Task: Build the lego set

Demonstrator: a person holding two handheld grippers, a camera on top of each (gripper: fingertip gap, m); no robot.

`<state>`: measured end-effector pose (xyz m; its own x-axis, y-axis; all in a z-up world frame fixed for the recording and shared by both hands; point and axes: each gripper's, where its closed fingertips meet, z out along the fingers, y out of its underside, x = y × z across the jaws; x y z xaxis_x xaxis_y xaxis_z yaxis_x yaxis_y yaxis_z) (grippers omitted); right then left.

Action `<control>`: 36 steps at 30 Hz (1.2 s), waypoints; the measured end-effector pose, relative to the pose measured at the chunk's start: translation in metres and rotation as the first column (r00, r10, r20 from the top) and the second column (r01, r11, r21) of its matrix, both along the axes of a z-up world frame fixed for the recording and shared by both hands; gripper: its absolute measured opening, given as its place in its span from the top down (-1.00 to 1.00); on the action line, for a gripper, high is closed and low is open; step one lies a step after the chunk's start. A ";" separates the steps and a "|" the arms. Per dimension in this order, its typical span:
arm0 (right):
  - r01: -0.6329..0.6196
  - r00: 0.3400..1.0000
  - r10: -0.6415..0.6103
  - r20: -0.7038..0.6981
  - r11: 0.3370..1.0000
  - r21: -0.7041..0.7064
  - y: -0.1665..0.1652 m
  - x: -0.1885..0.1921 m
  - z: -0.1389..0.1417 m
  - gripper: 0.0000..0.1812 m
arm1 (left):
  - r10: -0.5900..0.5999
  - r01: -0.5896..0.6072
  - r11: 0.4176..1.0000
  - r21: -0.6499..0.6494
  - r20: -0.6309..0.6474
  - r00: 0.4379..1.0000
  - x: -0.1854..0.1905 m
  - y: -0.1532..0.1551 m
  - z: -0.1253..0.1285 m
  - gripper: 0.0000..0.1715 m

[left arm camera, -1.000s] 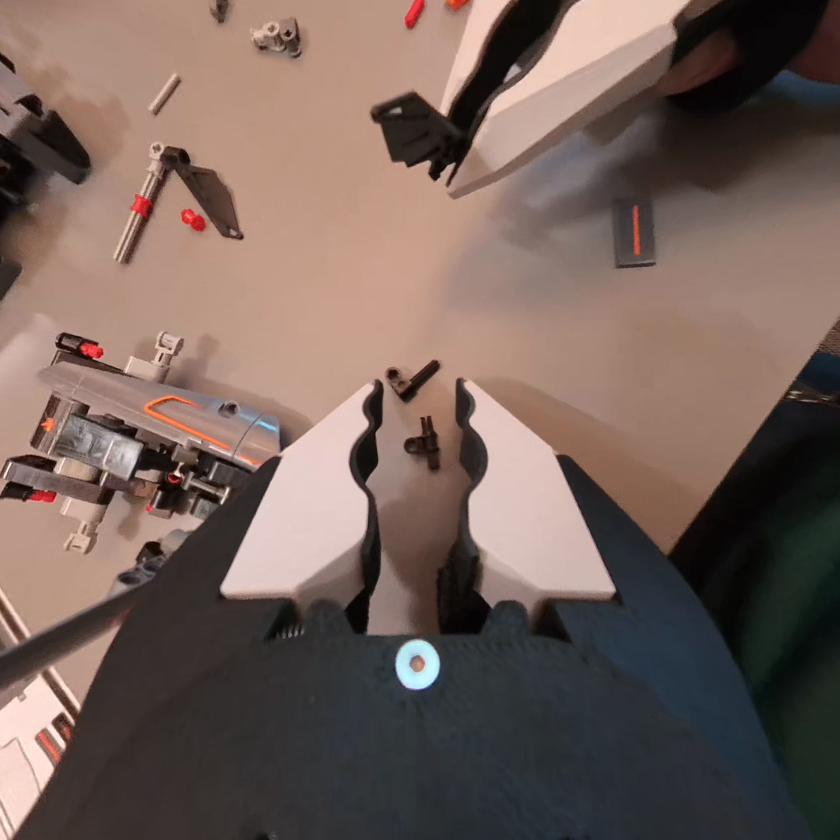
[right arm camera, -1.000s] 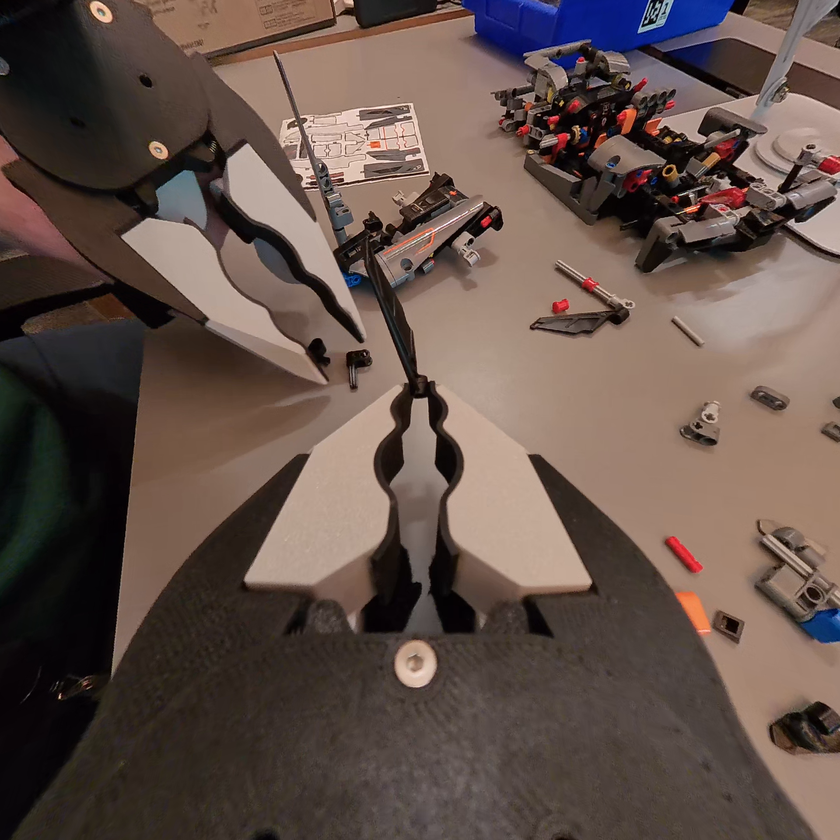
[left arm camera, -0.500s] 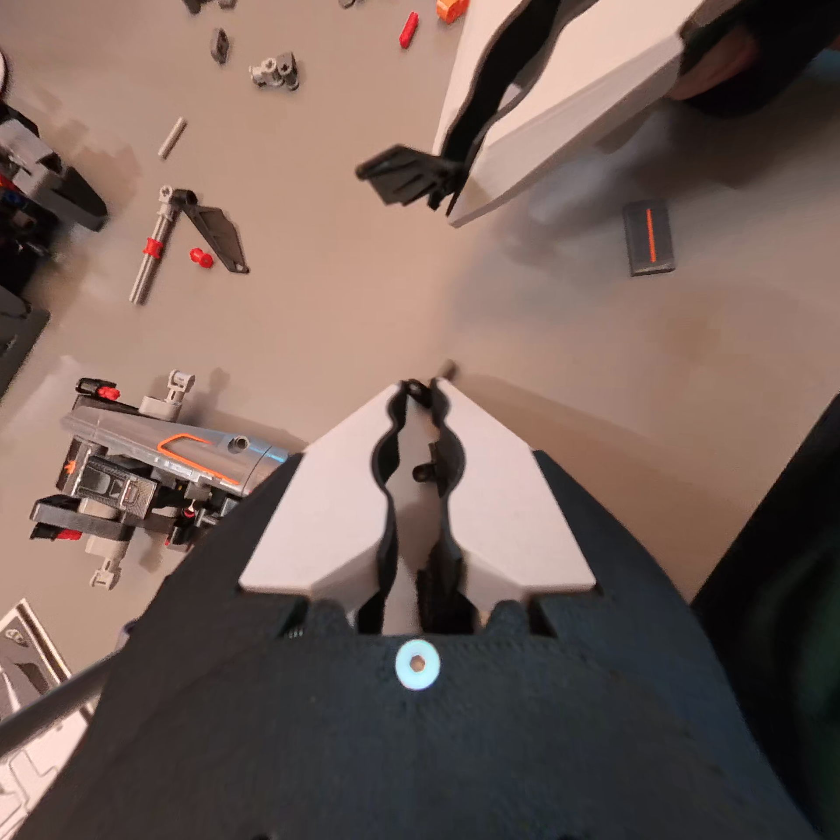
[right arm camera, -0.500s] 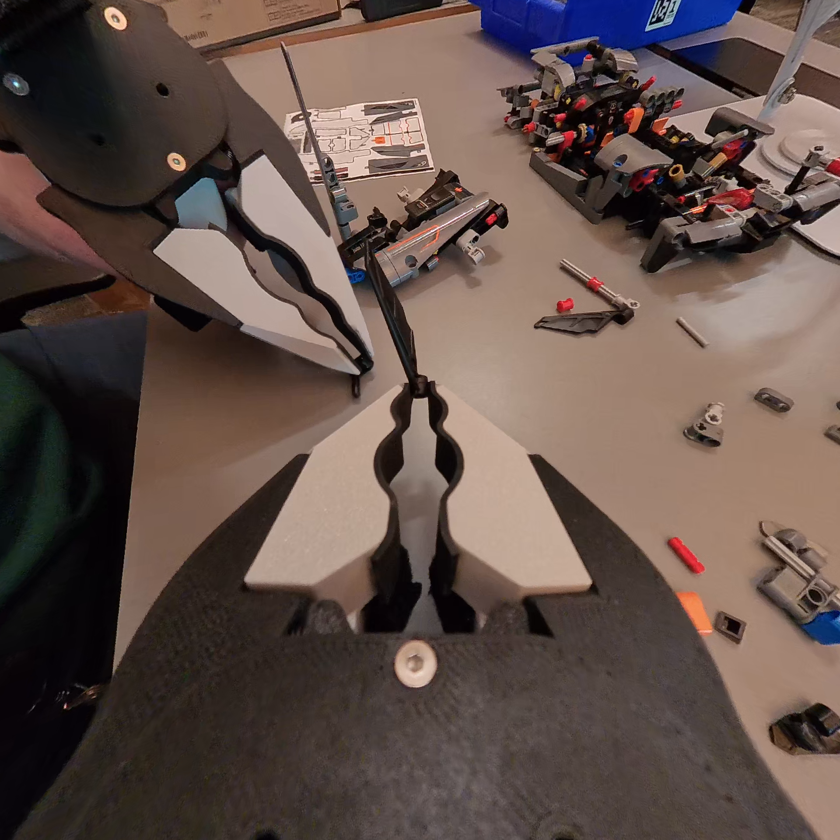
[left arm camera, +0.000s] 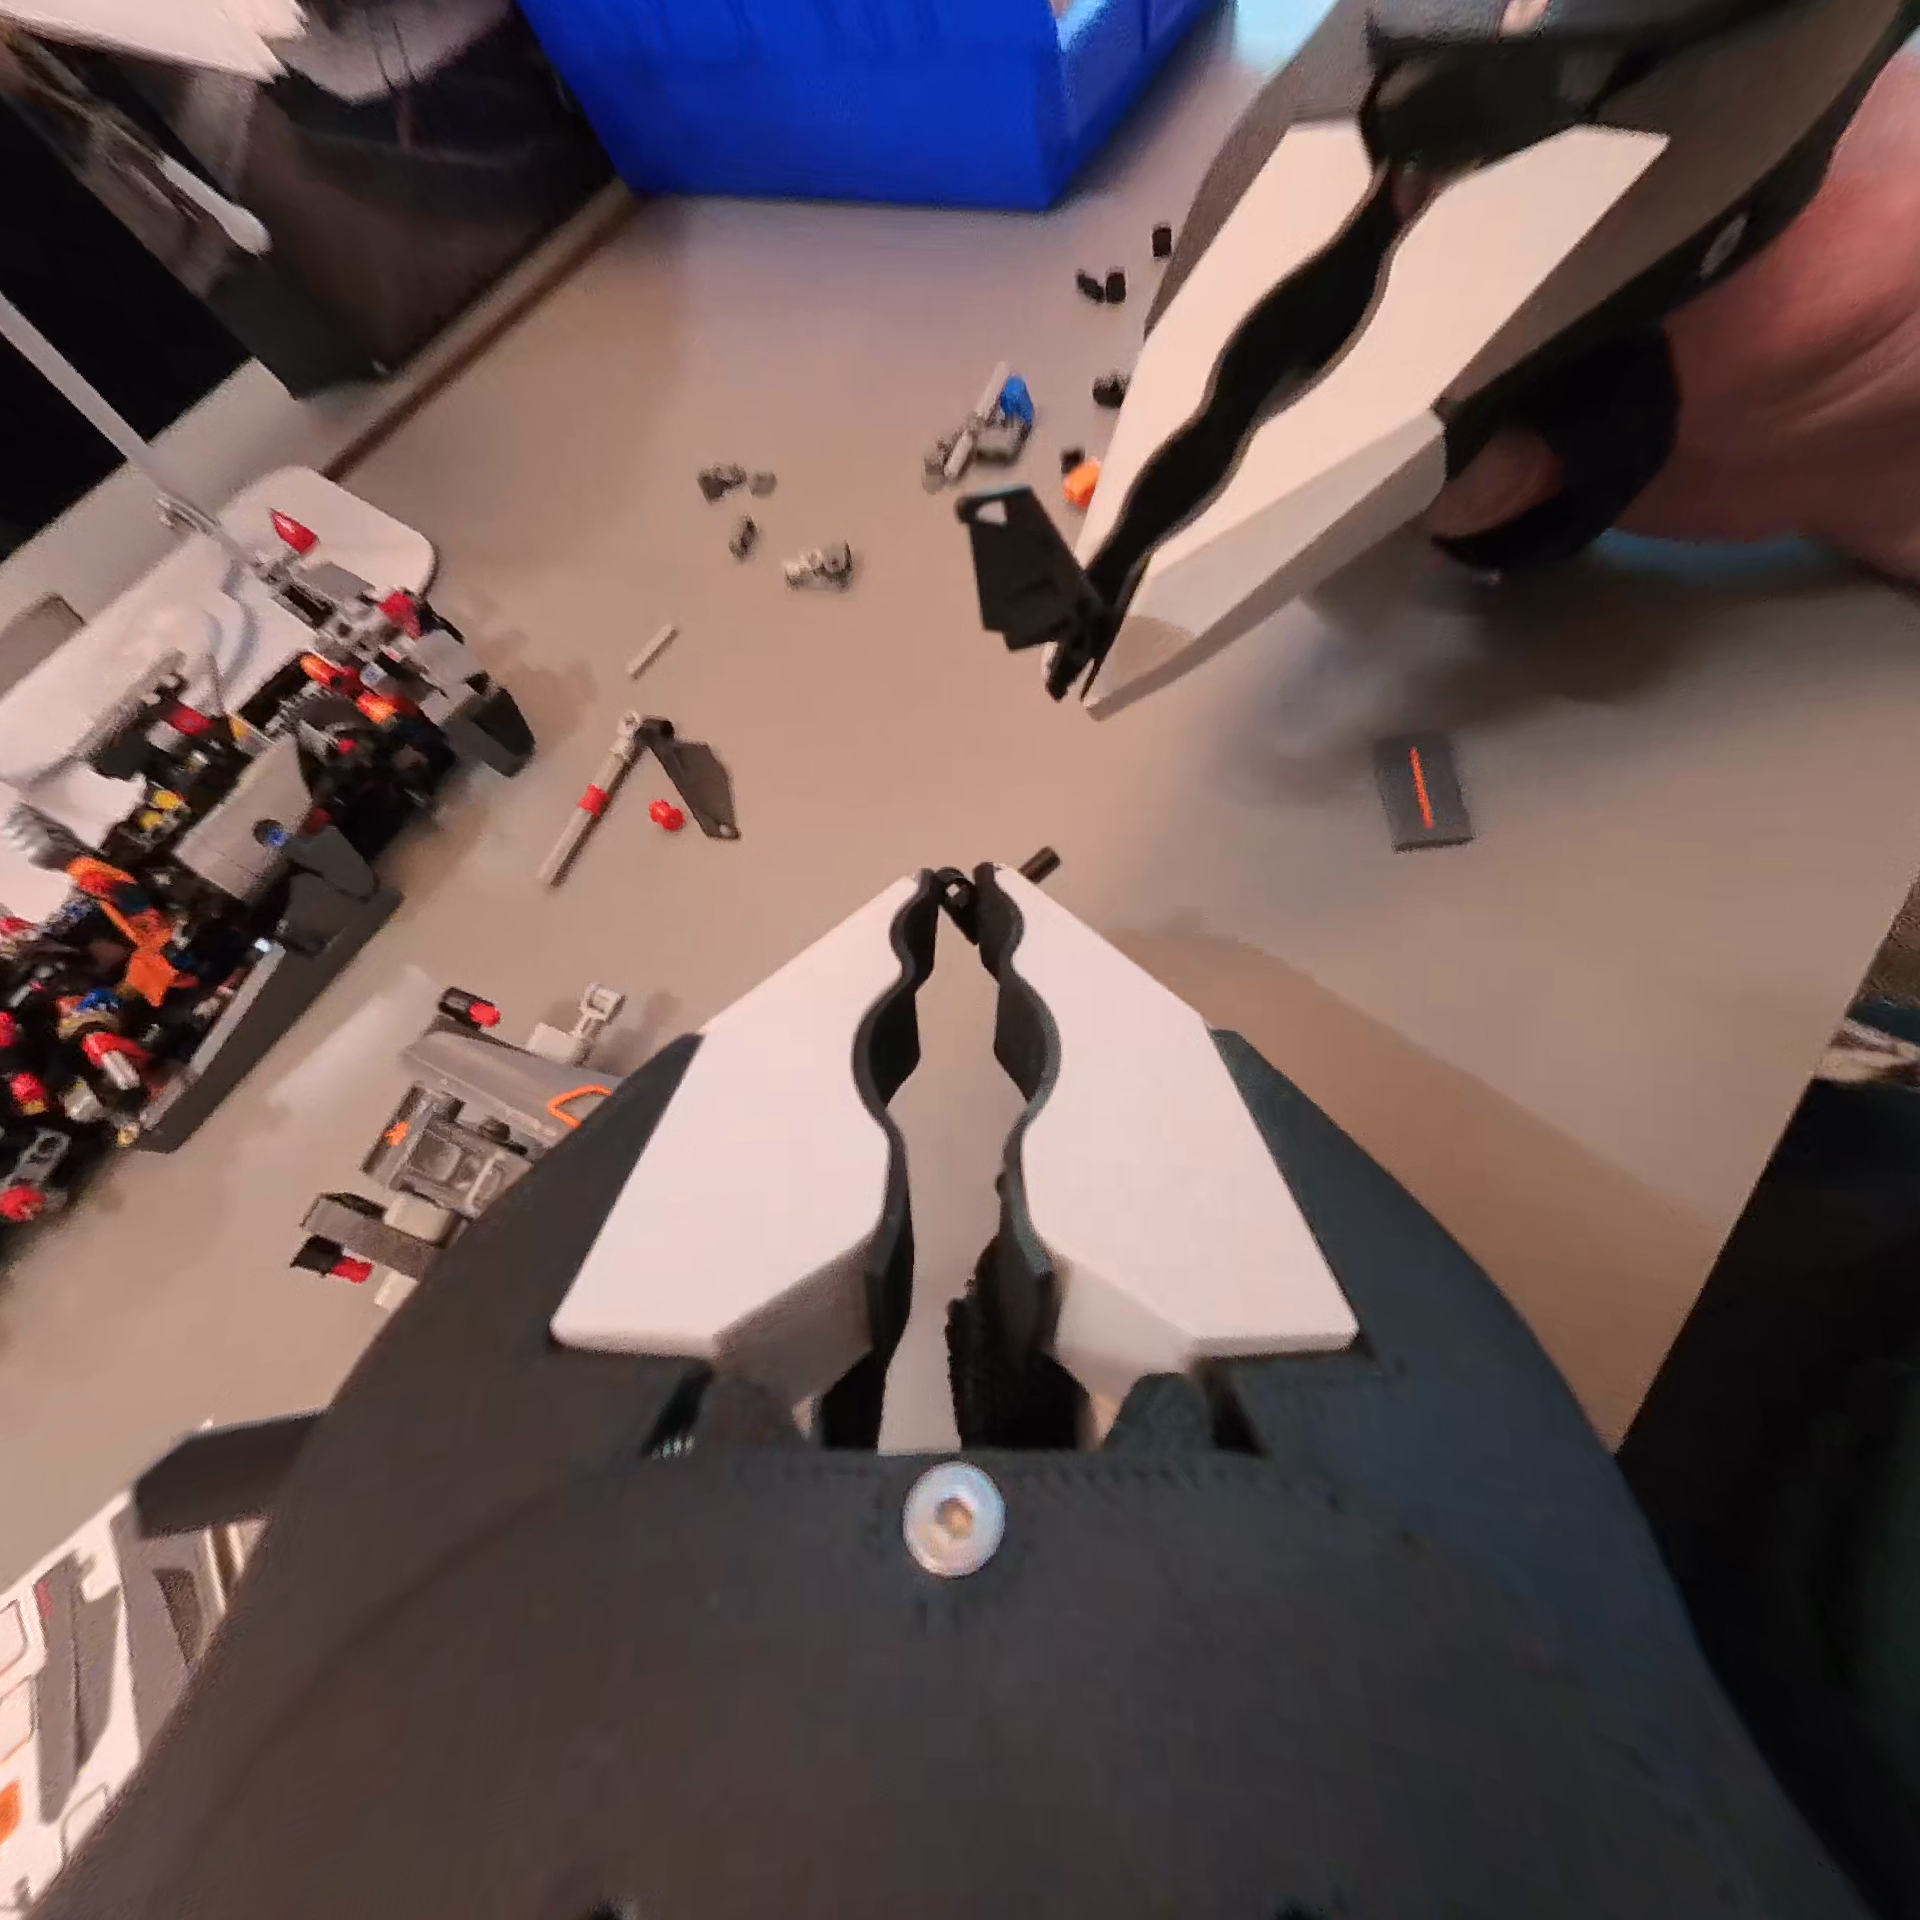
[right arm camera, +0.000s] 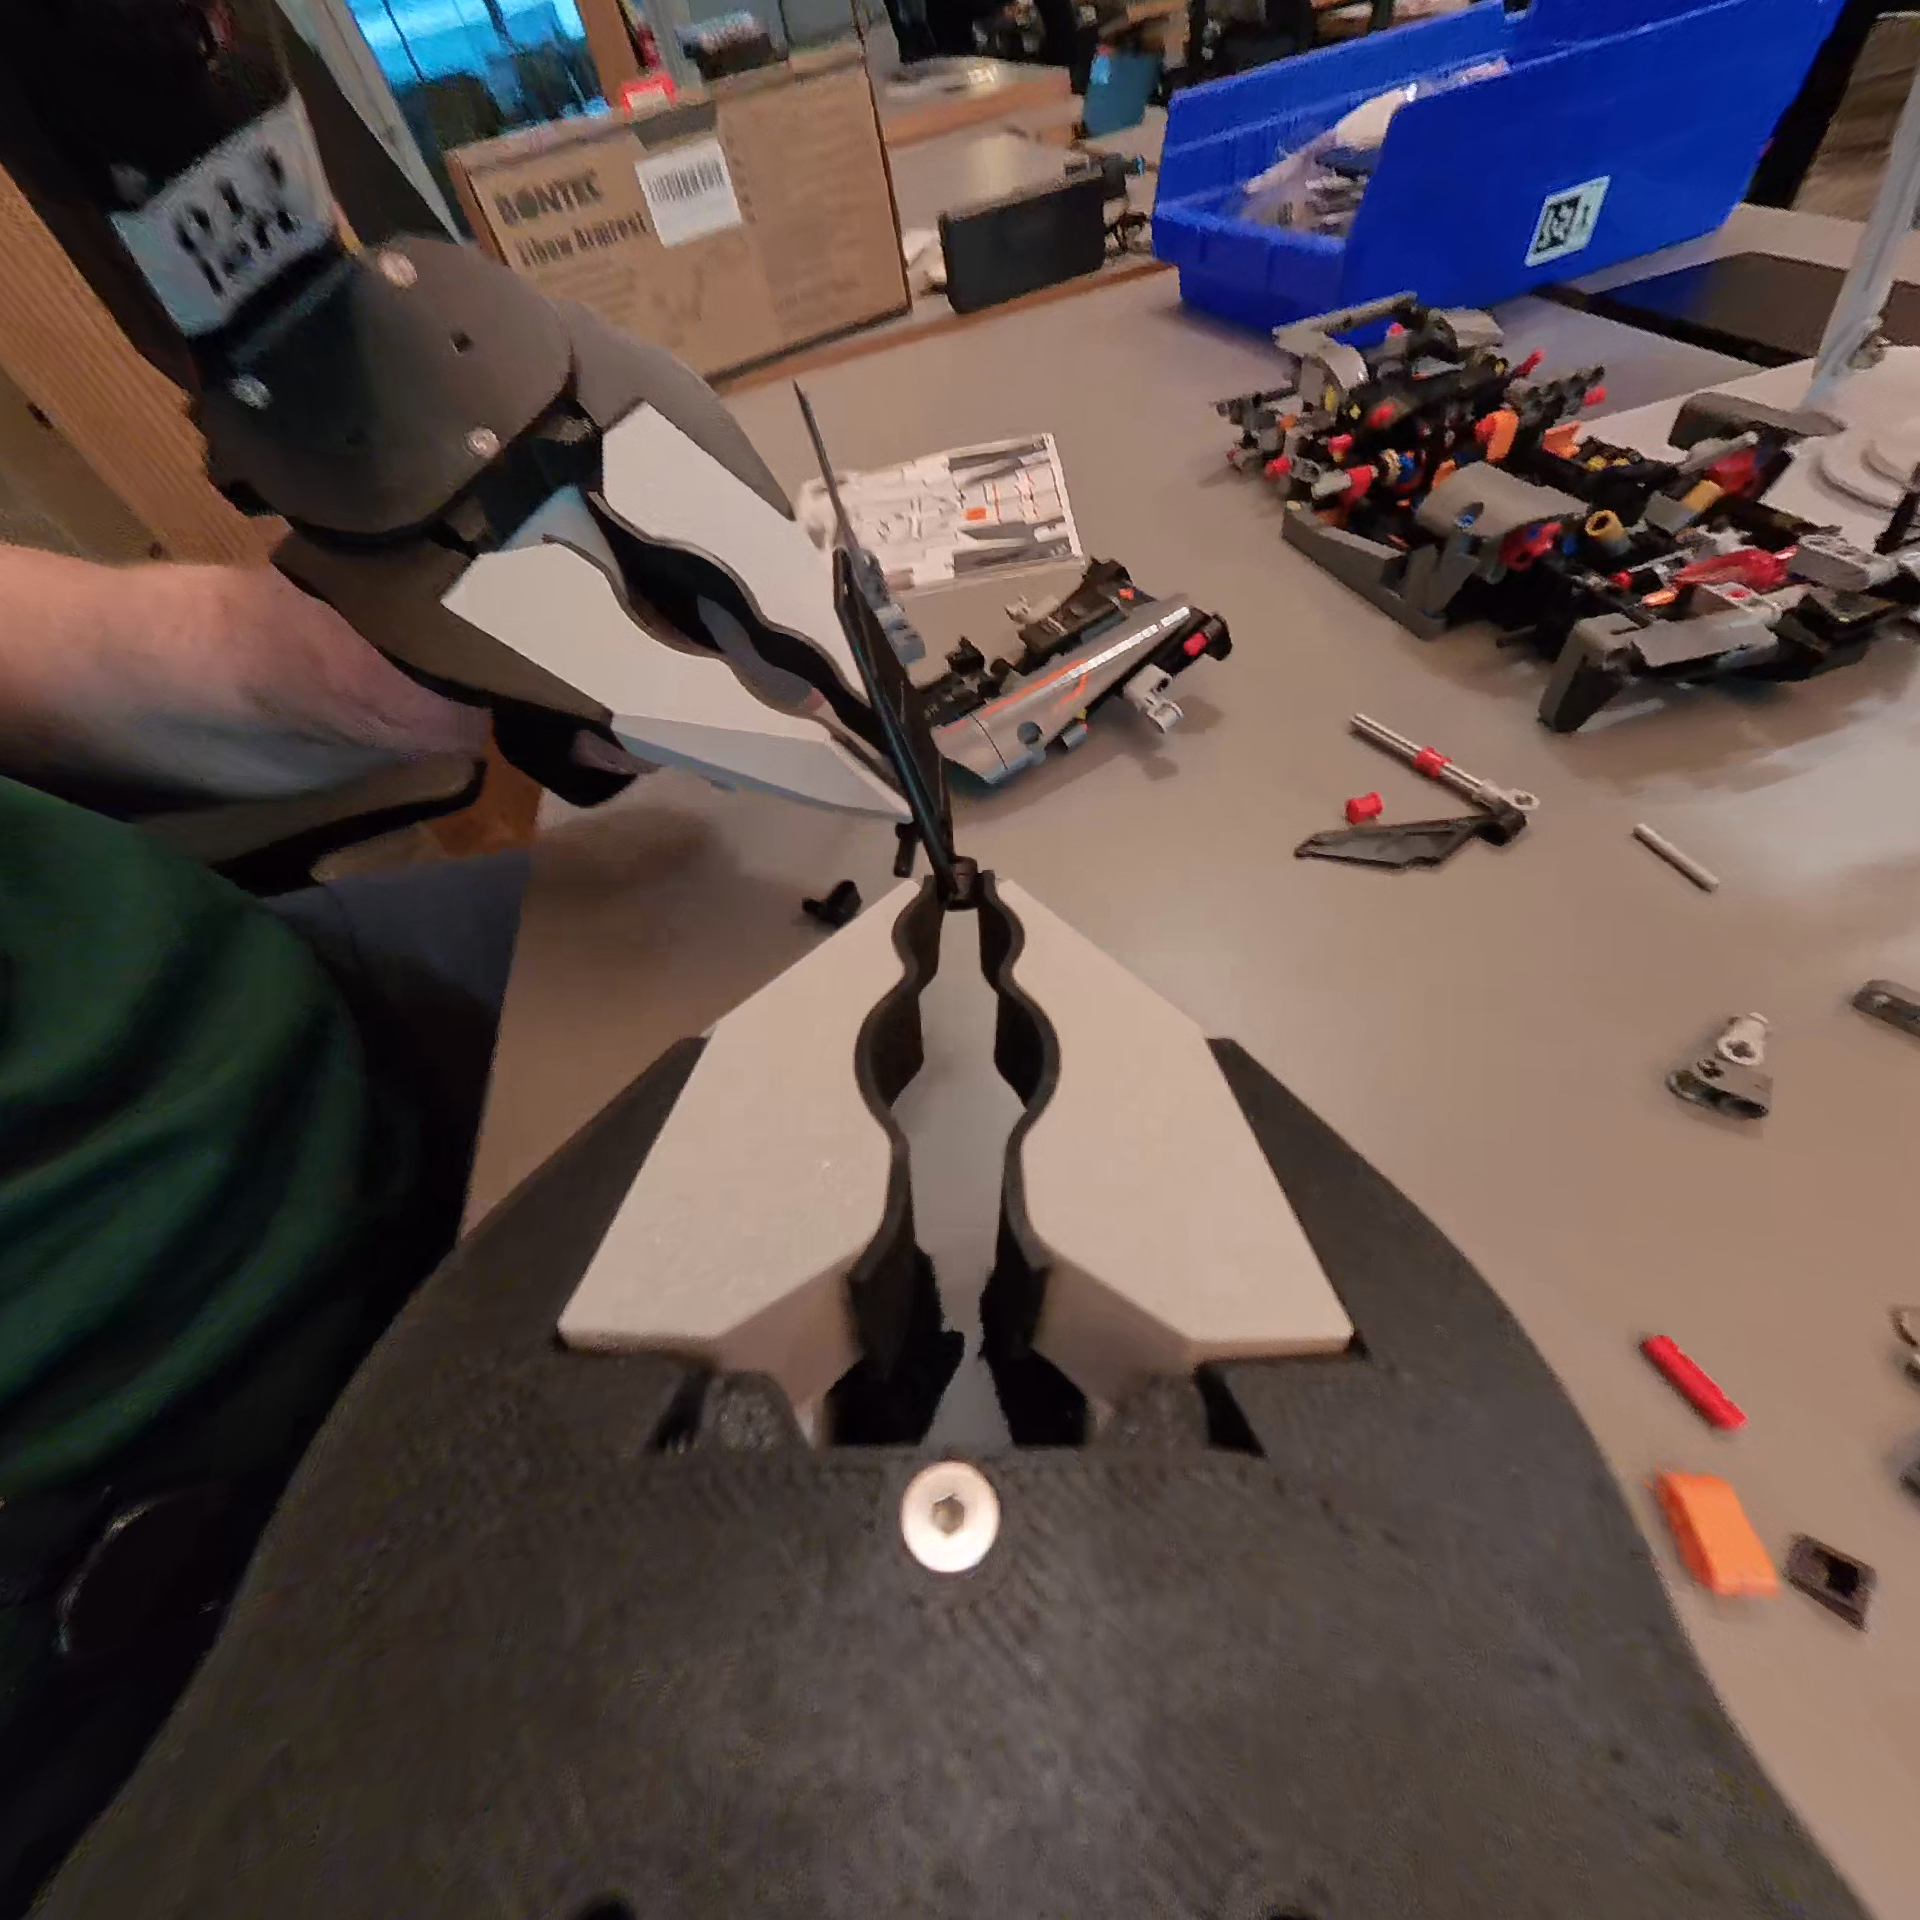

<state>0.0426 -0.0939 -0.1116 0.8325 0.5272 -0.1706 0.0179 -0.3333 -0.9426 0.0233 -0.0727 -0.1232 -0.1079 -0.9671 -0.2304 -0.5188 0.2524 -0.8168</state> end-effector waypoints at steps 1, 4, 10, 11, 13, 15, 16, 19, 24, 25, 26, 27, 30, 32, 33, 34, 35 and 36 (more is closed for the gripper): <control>-0.008 0.999 0.008 -0.049 1.000 0.009 0.000 -0.001 0.005 0.95 | 0.000 0.000 1.000 -0.008 0.017 1.000 0.001 -0.001 0.004 0.94; -0.050 0.961 0.064 -0.270 0.997 0.055 -0.005 -0.004 0.030 0.95 | 0.005 -0.003 1.000 -0.030 0.065 0.998 0.002 -0.002 0.017 0.94; -0.086 0.894 0.110 -0.433 0.993 0.075 -0.010 -0.006 0.042 0.95 | -0.005 0.007 1.000 -0.014 0.156 0.988 0.009 -0.005 0.047 0.94; -0.093 0.887 0.116 -0.447 0.993 0.073 -0.011 -0.009 0.043 0.95 | -0.004 0.005 1.000 -0.007 0.167 0.986 0.011 -0.006 0.050 0.94; -0.095 0.886 0.112 -0.450 0.994 0.060 -0.011 -0.013 0.041 0.95 | -0.017 0.016 1.000 0.004 0.182 0.983 0.014 -0.008 0.054 0.94; -0.081 0.894 0.092 -0.440 0.996 0.044 -0.010 -0.016 0.039 0.95 | -0.009 0.006 1.000 0.018 0.189 0.982 0.015 -0.006 0.056 0.94; -0.074 0.898 0.081 -0.432 0.997 0.032 -0.010 -0.016 0.038 0.95 | -0.014 0.012 1.000 0.011 0.190 0.982 0.015 -0.008 0.056 0.94; -0.035 0.918 0.024 -0.397 0.999 -0.020 -0.011 -0.010 0.032 0.95 | -0.024 0.029 0.999 -0.025 0.180 0.983 0.015 -0.011 0.052 0.94; -0.039 0.919 -0.011 -0.394 0.992 -0.119 -0.013 -0.005 0.022 0.95 | -0.038 0.043 0.999 -0.022 0.196 0.980 0.018 -0.016 0.052 0.94; -0.043 0.916 -0.007 -0.401 0.992 -0.117 -0.013 -0.006 0.023 0.95 | -0.040 0.045 0.999 -0.021 0.201 0.979 0.019 -0.017 0.053 0.94; -0.051 0.911 0.000 -0.413 0.992 -0.113 -0.012 -0.007 0.025 0.95 | -0.044 0.047 0.999 -0.013 0.200 0.979 0.020 -0.017 0.052 0.94; -0.055 0.906 0.003 -0.422 0.992 -0.111 -0.012 -0.009 0.026 0.95 | -0.047 0.048 0.999 0.000 0.196 0.980 0.021 -0.018 0.051 0.94; -0.041 0.907 -0.024 -0.420 0.989 -0.144 -0.008 -0.008 0.021 0.95 | -0.056 0.041 0.996 0.085 0.189 0.980 0.023 -0.019 0.050 0.94; -0.040 0.901 -0.025 -0.433 0.989 -0.140 -0.008 -0.007 0.022 0.95 | -0.060 0.038 0.992 0.117 0.190 0.980 0.023 -0.019 0.051 0.94; -0.041 0.896 -0.025 -0.443 0.990 -0.138 -0.008 -0.007 0.023 0.95 | -0.064 0.040 0.991 0.128 0.188 0.980 0.023 -0.019 0.051 0.94; -0.047 0.891 -0.020 -0.453 0.990 -0.135 -0.008 -0.007 0.024 0.95 | -0.065 0.038 0.988 0.147 0.182 0.981 0.023 -0.019 0.050 0.94; -0.050 0.890 -0.019 -0.455 0.989 -0.140 -0.009 -0.007 0.023 0.95 | -0.070 0.039 0.984 0.174 0.176 0.982 0.024 -0.018 0.050 0.94; -0.050 0.892 -0.021 -0.451 0.988 -0.144 -0.009 -0.007 0.022 0.95 | -0.076 0.042 0.980 0.196 0.172 0.982 0.024 -0.019 0.049 0.94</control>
